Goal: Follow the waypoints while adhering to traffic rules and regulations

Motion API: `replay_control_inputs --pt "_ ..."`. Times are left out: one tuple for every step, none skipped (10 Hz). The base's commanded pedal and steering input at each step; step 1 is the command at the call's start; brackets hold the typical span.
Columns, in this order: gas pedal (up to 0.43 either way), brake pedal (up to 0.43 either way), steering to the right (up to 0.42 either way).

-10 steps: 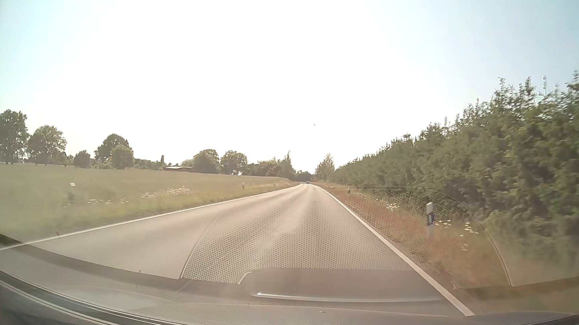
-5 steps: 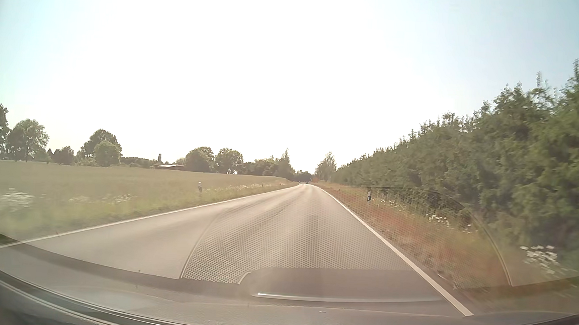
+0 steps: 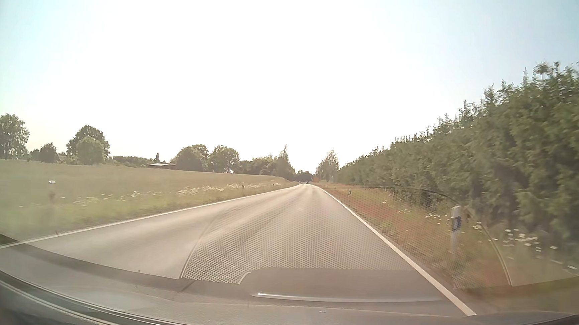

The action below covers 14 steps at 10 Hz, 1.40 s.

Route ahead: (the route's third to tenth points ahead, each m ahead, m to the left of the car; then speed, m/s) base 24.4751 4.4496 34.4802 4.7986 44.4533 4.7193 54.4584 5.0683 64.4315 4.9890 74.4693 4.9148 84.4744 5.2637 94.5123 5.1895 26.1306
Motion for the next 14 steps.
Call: replay_control_inputs --pt "0.268 0.006 0.002" --pt "0.268 0.006 0.002" --pt "0.268 0.006 0.002" --pt "0.268 0.006 0.002" --pt "0.268 0.006 0.002" --pt "0.268 0.006 0.002" --pt "0.268 0.006 0.002" --pt "0.268 0.006 0.002" --pt "0.28 0.006 0.002" --pt "0.28 0.006 0.002" --pt "0.28 0.006 0.002" --pt "0.28 0.006 0.002" --pt "0.28 0.006 0.002" --pt "0.28 0.006 0.002"
